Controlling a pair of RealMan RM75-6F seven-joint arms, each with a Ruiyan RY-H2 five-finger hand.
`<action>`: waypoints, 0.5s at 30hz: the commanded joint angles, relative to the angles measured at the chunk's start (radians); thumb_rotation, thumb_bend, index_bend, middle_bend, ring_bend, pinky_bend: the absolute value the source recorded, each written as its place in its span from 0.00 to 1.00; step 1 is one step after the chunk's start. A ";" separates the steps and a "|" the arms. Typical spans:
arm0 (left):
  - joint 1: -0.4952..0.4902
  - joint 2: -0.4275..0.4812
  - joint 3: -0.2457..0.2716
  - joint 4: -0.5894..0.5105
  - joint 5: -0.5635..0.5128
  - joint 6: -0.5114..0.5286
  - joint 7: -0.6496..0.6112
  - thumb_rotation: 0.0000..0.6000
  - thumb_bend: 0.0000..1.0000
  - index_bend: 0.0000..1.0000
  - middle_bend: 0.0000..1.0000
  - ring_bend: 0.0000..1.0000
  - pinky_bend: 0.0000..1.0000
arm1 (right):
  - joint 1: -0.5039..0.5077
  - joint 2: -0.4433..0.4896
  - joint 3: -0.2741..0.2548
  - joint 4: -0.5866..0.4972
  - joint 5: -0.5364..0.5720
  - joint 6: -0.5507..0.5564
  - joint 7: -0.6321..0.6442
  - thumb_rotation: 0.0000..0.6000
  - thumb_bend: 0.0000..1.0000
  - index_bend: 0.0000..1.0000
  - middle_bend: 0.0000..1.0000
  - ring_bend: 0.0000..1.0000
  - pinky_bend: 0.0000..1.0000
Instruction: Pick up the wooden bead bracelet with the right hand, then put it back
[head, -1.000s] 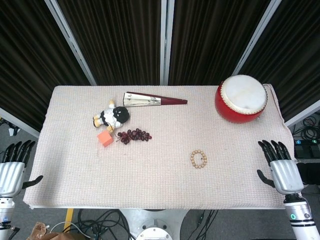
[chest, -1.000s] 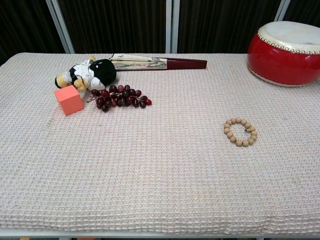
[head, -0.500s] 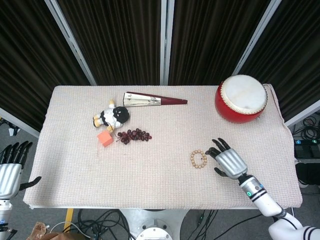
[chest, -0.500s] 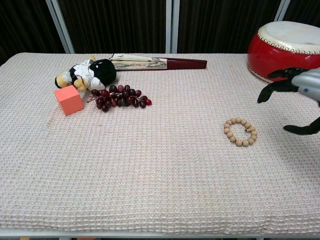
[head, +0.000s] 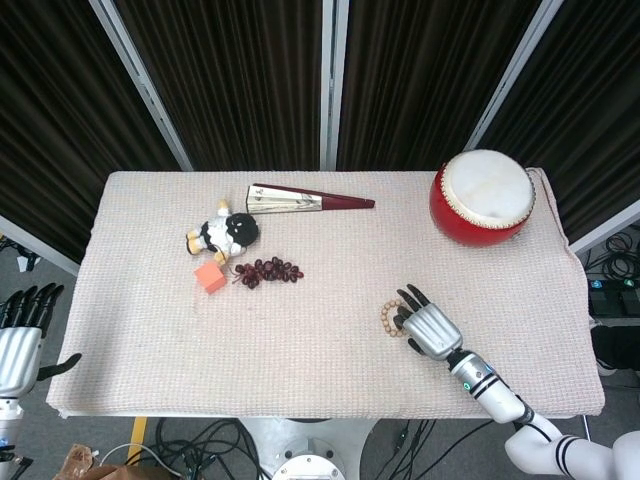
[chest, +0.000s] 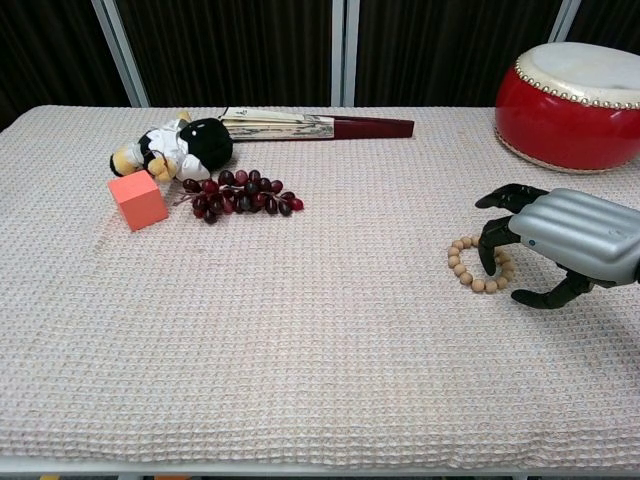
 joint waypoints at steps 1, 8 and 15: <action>-0.001 -0.002 0.000 0.004 0.000 -0.002 -0.004 1.00 0.00 0.04 0.05 0.00 0.04 | -0.005 -0.025 -0.005 0.041 0.000 0.026 0.025 1.00 0.22 0.47 0.37 0.08 0.00; -0.001 -0.005 0.001 0.014 -0.005 -0.009 -0.015 1.00 0.00 0.04 0.05 0.00 0.04 | 0.006 -0.059 -0.013 0.102 -0.001 0.038 0.047 1.00 0.22 0.47 0.37 0.08 0.00; 0.003 -0.009 0.003 0.026 -0.006 -0.011 -0.033 1.00 0.00 0.04 0.05 0.00 0.04 | 0.009 -0.089 -0.031 0.169 -0.006 0.050 0.056 1.00 0.29 0.47 0.37 0.08 0.00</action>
